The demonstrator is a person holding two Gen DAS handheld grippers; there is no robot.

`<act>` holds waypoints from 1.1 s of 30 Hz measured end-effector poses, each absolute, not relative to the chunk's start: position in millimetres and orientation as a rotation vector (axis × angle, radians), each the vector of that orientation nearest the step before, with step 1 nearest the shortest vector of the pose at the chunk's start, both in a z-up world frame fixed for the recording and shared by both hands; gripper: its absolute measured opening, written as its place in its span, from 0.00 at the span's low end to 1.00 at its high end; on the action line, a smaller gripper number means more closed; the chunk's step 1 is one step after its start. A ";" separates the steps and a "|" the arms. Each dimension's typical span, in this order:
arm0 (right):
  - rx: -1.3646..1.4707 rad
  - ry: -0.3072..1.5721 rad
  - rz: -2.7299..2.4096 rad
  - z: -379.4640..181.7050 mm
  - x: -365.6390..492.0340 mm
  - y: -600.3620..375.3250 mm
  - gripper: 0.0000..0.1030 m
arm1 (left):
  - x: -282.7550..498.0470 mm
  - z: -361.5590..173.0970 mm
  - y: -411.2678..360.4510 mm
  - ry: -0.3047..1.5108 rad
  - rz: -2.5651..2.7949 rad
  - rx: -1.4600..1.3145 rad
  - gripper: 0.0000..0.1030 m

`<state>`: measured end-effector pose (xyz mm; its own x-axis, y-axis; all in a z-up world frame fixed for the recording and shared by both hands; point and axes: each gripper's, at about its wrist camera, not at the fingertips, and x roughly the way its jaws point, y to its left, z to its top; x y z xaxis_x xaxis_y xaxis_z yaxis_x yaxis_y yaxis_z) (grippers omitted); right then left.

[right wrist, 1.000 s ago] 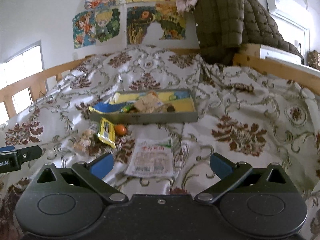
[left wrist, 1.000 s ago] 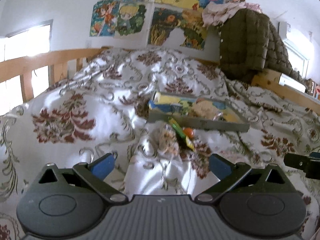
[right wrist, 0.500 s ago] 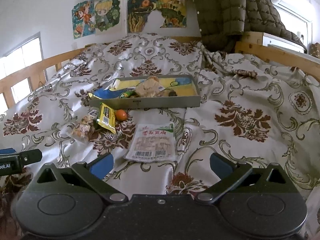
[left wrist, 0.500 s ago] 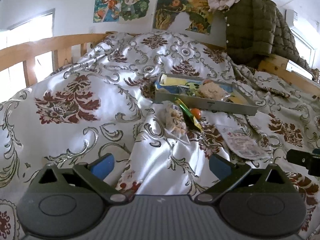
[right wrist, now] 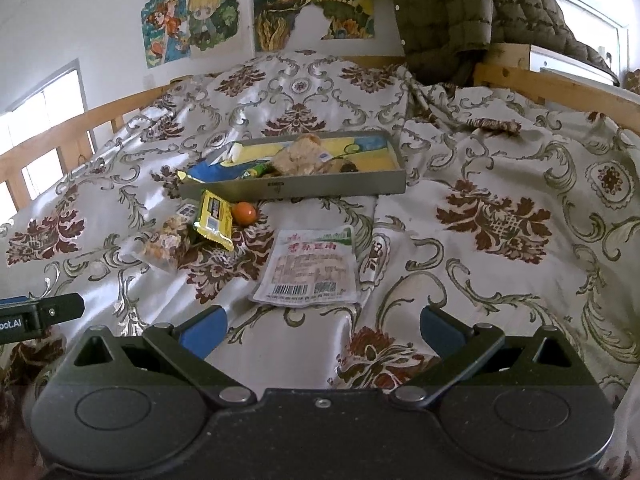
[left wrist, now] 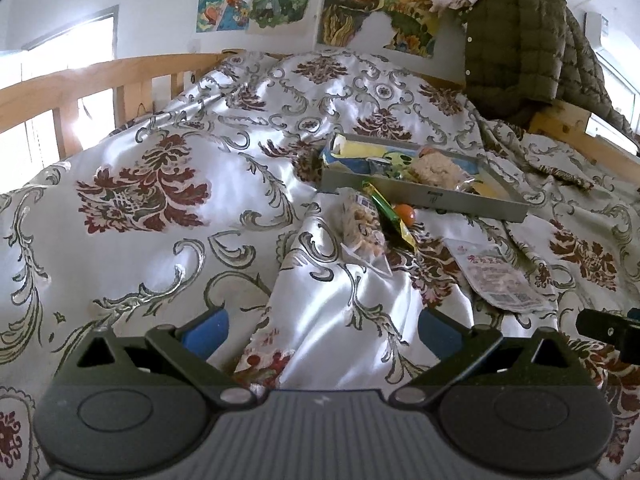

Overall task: Organize snacks
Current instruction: 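Pull both tools back from the tray toward the remaining snacks, then lower the left tool to the yellow wafer bar while the right tool lowers to the white packet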

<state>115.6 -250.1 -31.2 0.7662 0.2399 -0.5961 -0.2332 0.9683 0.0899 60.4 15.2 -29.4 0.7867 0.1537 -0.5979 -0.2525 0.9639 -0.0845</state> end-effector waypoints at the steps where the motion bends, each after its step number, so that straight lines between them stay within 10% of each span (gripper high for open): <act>1: 0.011 0.652 0.258 -31.8 116.4 -249.8 0.99 | 60.9 -29.9 15.0 0.632 0.221 -0.163 1.00; 33: -0.054 0.699 0.414 -42.1 164.9 -224.1 0.99 | 109.3 -35.1 15.4 0.697 0.280 -0.112 1.00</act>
<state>164.9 -224.1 -42.1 0.6880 0.3519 -0.6347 -0.3876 0.9176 0.0887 109.3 15.4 -35.1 0.7311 0.2172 -0.6468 -0.2914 0.9566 -0.0081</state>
